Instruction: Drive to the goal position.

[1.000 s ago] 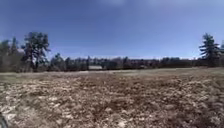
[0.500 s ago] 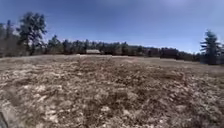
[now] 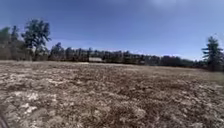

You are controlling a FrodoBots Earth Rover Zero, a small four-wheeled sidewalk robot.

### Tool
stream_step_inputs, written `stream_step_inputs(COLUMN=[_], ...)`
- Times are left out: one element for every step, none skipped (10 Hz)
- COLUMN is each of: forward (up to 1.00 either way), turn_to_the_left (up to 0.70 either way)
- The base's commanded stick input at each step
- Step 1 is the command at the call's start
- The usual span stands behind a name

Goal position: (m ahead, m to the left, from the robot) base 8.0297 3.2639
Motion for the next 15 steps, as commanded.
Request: stream_step_inputs(forward=[0.70,0.70,0.70,0.70,0.70,0.70,0.70,0.70,0.70,0.70,0.70,0.70,0.70,0.70,0.70], turn_to_the_left=[0.00,0.00,0.00,0.00,0.00,0.00,0.00,0.00,0.00,0.00,0.00,0.00,0.00,0.00,0.00])
